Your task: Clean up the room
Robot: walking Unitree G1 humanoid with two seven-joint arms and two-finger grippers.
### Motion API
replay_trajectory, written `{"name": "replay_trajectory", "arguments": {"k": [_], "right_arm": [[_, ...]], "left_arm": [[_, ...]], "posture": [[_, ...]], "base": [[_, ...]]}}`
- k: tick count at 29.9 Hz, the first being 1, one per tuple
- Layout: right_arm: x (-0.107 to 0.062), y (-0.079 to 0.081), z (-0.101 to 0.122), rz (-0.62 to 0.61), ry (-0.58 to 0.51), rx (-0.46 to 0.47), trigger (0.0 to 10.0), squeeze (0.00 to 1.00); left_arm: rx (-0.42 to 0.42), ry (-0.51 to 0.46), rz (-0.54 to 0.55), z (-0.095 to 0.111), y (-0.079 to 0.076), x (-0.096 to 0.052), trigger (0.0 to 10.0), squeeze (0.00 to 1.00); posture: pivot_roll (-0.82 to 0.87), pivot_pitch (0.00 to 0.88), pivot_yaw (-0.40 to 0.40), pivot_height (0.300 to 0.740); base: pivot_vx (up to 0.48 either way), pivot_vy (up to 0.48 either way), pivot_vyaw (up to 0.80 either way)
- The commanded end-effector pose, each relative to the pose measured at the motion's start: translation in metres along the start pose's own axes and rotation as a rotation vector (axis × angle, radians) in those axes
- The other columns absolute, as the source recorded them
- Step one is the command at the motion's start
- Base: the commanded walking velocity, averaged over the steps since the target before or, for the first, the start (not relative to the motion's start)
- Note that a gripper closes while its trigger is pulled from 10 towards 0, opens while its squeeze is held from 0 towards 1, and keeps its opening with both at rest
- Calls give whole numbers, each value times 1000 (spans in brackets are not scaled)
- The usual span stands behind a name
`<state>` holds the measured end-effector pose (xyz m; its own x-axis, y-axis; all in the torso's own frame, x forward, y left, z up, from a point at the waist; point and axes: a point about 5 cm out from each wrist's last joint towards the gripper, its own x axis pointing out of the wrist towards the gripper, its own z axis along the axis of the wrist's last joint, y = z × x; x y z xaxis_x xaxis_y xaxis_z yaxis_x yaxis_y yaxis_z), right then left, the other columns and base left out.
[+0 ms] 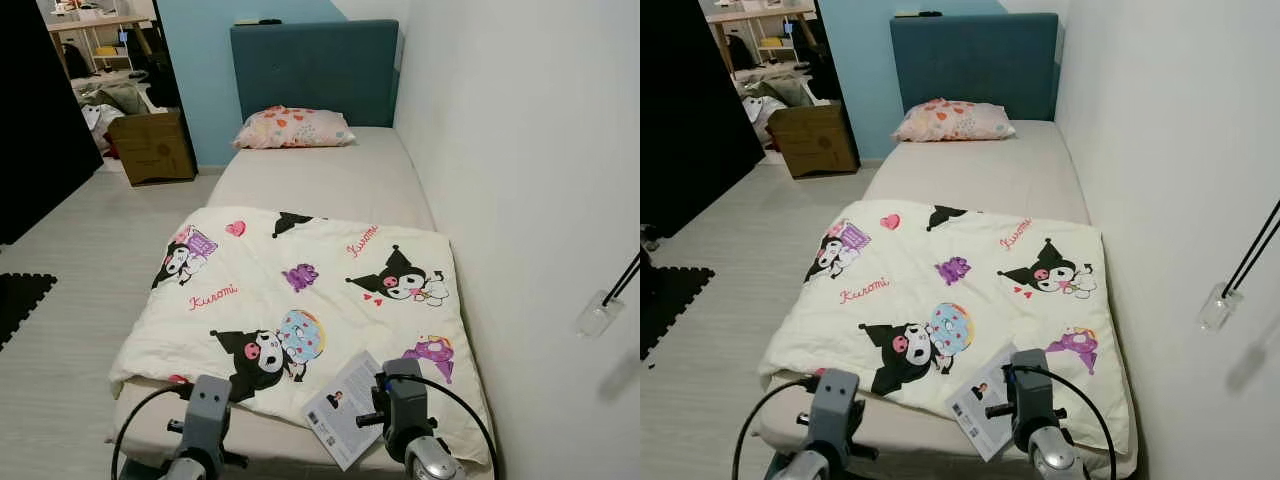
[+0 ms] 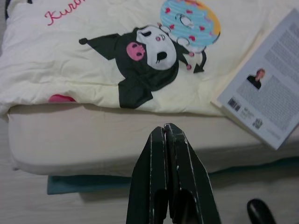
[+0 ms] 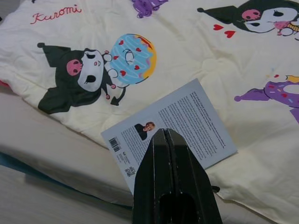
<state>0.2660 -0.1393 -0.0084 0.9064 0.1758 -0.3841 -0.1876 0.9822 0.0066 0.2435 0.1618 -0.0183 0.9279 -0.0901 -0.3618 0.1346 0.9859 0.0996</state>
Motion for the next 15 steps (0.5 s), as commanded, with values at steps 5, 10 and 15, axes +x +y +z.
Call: {"name": "replay_trajectory", "arguments": {"k": [5, 10, 15], "right_arm": [[-1, 4, -3, 12, 10, 11, 10000, 0], [0, 6, -2, 20, 7, 14, 10000, 0], [1, 7, 0, 22, 0, 16, 10000, 0]], "left_arm": [[23, -33, 19, 3, 7, -2, 10000, 0], [24, -39, 19, 7, 7, 1, 10000, 0], [28, -41, 16, 7, 8, 1, 10000, 0]], "posture": [[-8, 64, 23, 690], [-6, 62, 23, 665], [-8, 52, 24, 640]], "base": [[0, 0, 0], [0, 0, 0], [0, 0, 0]]}}
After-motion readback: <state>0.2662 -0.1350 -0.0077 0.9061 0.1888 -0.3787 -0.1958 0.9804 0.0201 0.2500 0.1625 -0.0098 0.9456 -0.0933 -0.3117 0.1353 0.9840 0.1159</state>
